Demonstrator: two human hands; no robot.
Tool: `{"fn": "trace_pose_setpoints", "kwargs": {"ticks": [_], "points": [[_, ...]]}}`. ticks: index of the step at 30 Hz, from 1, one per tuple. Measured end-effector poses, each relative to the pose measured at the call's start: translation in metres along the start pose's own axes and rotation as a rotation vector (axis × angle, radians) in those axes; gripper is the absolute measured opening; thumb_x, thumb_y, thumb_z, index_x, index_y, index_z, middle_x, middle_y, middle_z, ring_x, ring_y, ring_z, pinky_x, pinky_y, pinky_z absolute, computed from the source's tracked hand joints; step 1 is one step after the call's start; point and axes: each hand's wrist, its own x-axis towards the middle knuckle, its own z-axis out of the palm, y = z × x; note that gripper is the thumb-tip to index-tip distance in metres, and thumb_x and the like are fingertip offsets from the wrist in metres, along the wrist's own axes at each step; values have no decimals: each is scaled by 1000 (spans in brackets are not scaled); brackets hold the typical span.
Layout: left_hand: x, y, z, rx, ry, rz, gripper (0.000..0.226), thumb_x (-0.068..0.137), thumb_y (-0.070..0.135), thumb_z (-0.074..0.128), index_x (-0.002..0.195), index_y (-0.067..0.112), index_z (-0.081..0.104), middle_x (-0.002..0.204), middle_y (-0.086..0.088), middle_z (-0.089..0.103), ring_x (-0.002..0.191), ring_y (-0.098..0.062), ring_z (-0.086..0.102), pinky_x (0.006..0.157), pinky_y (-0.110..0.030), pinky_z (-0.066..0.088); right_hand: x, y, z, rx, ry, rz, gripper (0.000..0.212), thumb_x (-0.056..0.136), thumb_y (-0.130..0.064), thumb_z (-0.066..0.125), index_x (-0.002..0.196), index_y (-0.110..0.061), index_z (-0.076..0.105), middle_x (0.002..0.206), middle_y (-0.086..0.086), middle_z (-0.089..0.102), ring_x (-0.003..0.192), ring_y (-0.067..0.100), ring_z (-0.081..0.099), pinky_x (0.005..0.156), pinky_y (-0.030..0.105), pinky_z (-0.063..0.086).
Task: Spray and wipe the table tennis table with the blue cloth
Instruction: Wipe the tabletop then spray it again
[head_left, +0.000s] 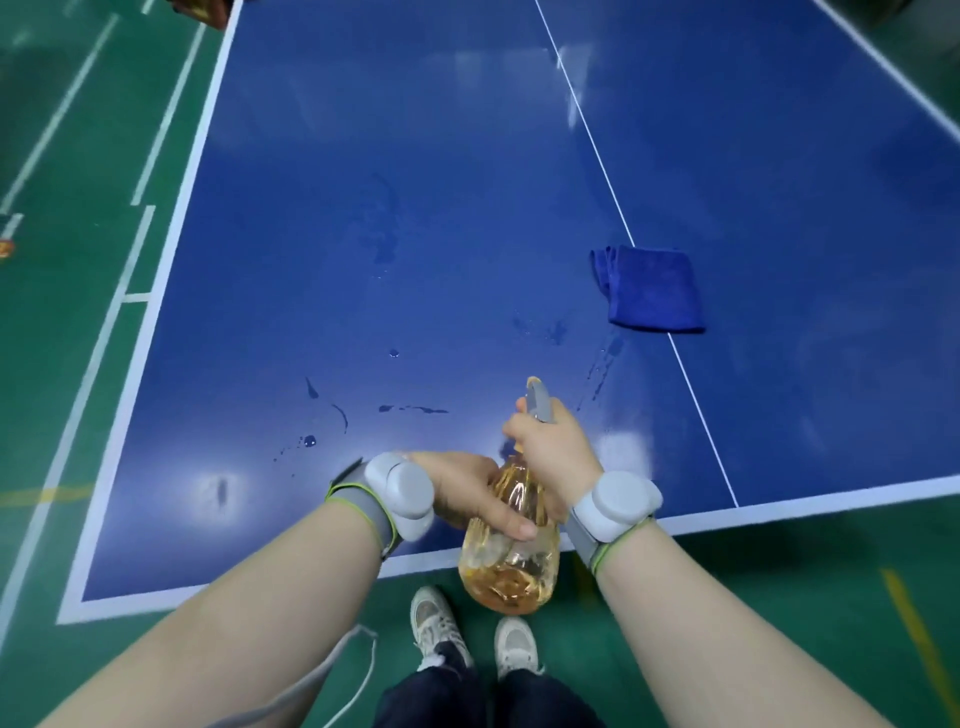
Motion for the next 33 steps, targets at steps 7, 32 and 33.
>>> {"fn": "trace_pose_setpoints", "kwargs": {"ticks": [7, 32, 33], "points": [[-14, -8, 51, -97, 35, -184, 59, 69, 39, 82, 110, 3, 60, 101, -11, 67, 88, -21, 66, 80, -29, 54, -31, 36, -7, -161, -221, -37, 20, 76, -9, 62, 91, -19, 54, 84, 1, 50, 70, 18, 48, 66, 30, 40], [-133, -106, -29, -319, 475, -113, 41, 78, 34, 77, 109, 32, 50, 117, 8, 60, 109, -15, 56, 90, -45, 53, -17, -16, 190, -372, -507, -250, 33, 85, -14, 64, 114, -18, 48, 112, 1, 53, 94, 18, 54, 79, 30, 43], [-137, -110, -42, -302, 539, -107, 45, 75, 35, 79, 110, 30, 50, 113, 9, 61, 105, -14, 58, 86, -44, 56, -12, -23, 202, -400, -492, -281, 34, 88, -14, 63, 118, -16, 47, 116, 2, 52, 100, 18, 54, 82, 31, 44]]}}
